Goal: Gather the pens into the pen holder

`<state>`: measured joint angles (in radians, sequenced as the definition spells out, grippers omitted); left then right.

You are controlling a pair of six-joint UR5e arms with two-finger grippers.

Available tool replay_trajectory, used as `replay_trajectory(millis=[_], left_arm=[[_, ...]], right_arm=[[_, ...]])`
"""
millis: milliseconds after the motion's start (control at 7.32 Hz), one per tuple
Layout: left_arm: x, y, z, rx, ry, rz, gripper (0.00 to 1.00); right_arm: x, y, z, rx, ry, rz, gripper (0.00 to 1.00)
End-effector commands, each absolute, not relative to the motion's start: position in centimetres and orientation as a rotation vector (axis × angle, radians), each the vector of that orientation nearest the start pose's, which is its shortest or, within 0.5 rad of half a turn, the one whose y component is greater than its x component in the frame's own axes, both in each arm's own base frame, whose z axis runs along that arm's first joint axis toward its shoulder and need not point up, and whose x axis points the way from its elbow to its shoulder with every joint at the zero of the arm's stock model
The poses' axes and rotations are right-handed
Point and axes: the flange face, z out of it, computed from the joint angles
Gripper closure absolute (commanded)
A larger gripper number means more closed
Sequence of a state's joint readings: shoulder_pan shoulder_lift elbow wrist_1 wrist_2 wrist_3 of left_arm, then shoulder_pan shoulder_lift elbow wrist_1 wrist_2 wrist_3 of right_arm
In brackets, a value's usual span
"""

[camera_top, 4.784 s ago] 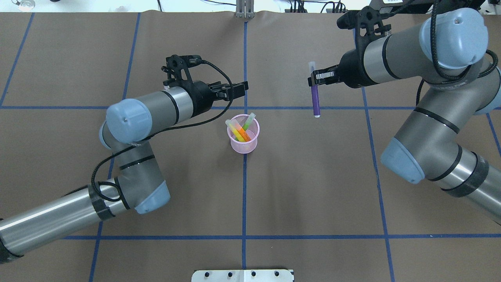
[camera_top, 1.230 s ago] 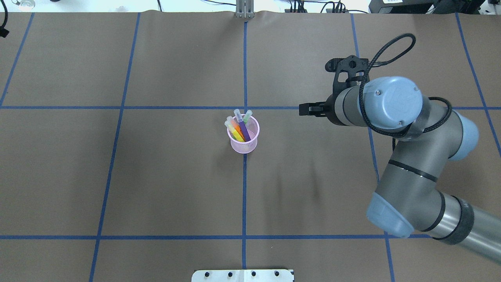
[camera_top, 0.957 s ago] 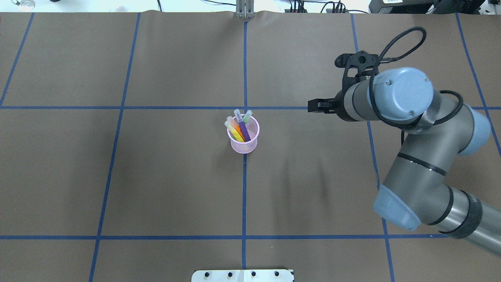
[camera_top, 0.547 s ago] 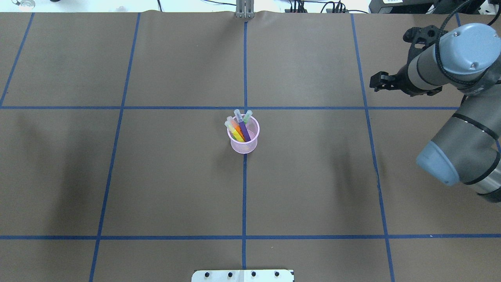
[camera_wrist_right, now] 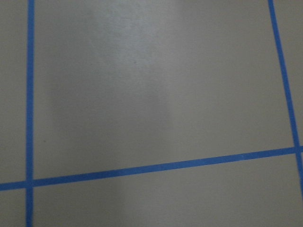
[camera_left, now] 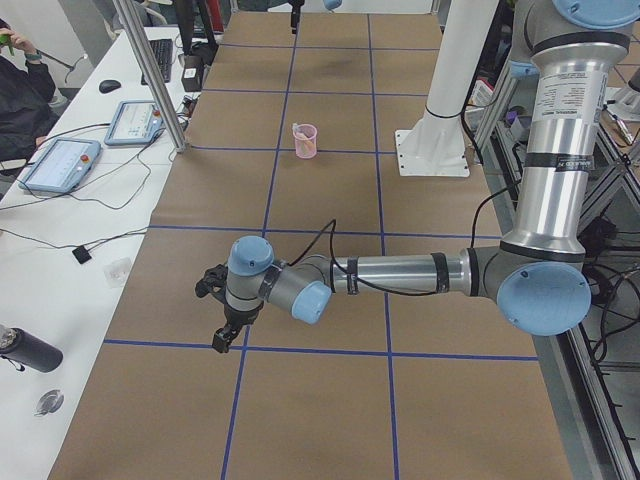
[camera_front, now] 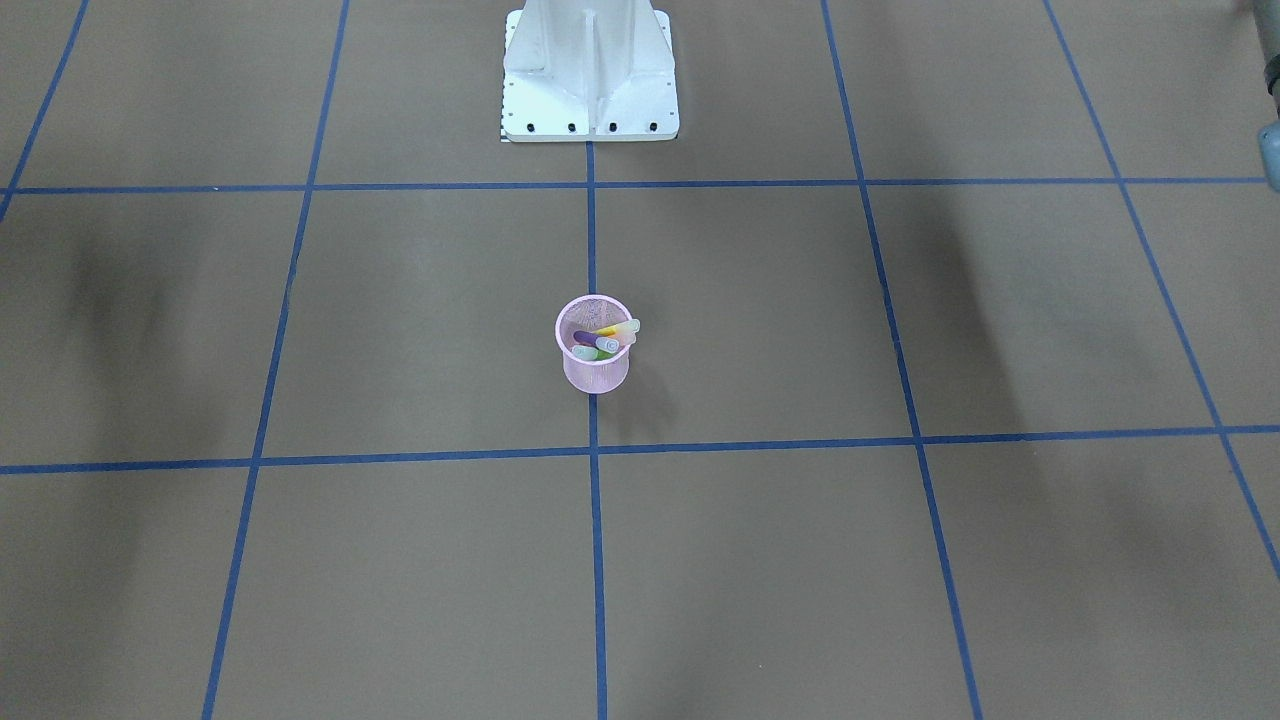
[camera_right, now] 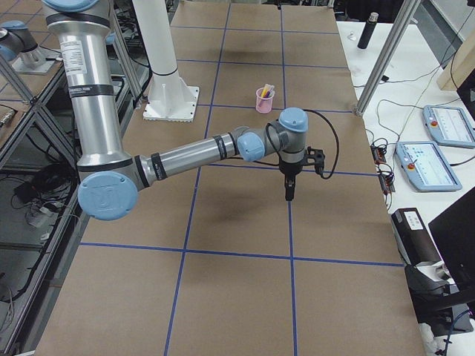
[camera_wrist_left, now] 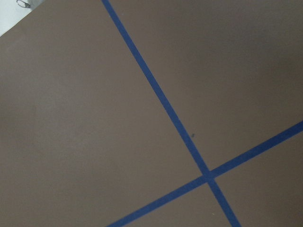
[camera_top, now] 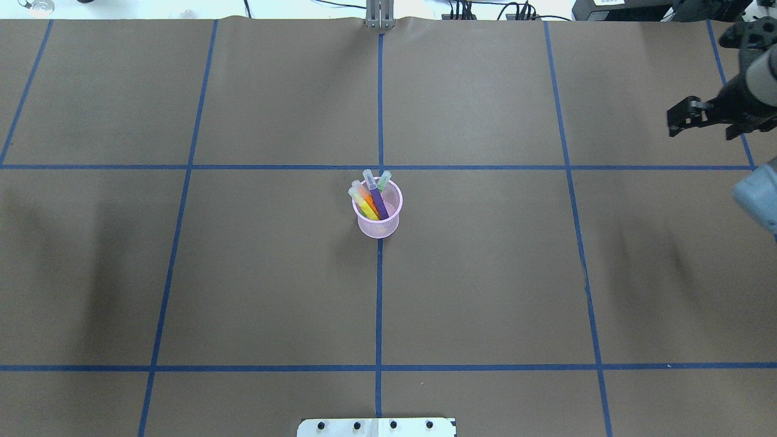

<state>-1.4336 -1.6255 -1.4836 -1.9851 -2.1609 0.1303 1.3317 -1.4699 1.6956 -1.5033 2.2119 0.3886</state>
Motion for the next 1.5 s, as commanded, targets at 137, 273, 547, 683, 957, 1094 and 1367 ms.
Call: replay_trajectory(millis=[137, 273, 547, 683, 957, 1094, 1367], left_arm=[[-2.1, -49.0, 57.7, 0.211, 0.627, 0.300, 0.00], [-3.9, -47.3, 59.3, 0.191, 0.706, 0.256, 0.00], [-7.4, -45.1, 60.9, 0.184, 0.734, 0.168, 0.00], [-7.8, -44.7, 61.3, 0.178, 0.734, 0.157, 0.00], [-7.8, -43.7, 62.6, 0.175, 0.731, 0.200, 0.00], [-7.7, -43.8, 62.7, 0.174, 0.728, 0.202, 0.00], [-7.8, -43.8, 62.5, 0.176, 0.727, 0.196, 0.00]], right_arm=[[5.6, -49.3, 66.6, 0.028, -0.758, -0.020, 0.00], [6.6, -48.0, 67.4, 0.018, -0.775, 0.010, 0.00], [9.0, -47.0, 66.9, 0.032, -0.831, 0.074, 0.00], [9.3, -46.5, 66.6, 0.040, -0.831, 0.080, 0.00], [9.2, -45.6, 63.7, -0.001, -0.834, 0.102, 0.00], [9.1, -45.3, 62.1, -0.006, -0.838, 0.104, 0.00], [8.6, -45.2, 61.3, -0.016, -0.916, 0.132, 0.00]])
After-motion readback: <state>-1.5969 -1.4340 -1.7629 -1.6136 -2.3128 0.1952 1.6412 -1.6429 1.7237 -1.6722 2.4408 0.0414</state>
